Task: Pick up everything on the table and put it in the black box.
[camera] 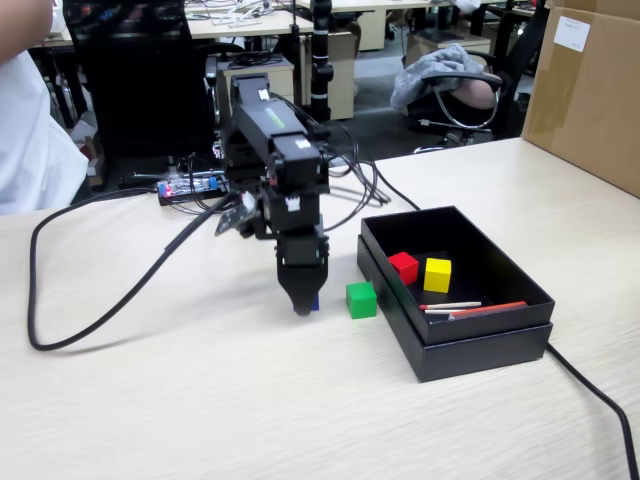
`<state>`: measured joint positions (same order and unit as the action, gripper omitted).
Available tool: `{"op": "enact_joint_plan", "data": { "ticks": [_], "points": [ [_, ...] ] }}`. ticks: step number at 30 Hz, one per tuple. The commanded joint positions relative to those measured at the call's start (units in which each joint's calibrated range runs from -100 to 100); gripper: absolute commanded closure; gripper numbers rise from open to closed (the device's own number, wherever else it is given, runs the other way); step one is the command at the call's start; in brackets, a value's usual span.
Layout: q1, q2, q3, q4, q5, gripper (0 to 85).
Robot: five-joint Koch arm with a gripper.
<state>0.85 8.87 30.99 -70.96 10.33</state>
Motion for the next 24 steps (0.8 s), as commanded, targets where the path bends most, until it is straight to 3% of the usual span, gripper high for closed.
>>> {"op": "enact_joint_plan", "data": {
  "ticks": [1, 9, 14, 24],
  "points": [
    [1.51, -15.81, 0.56, -0.01, -0.39, 77.1],
    [8.45, -23.96, 4.01, -0.01, 0.39, 77.1],
    [12.94, -13.28, 13.43, -0.01, 1.22, 77.1],
    [15.58, 7.6, 25.67, -0.01, 1.47, 76.6]
  ]
}}
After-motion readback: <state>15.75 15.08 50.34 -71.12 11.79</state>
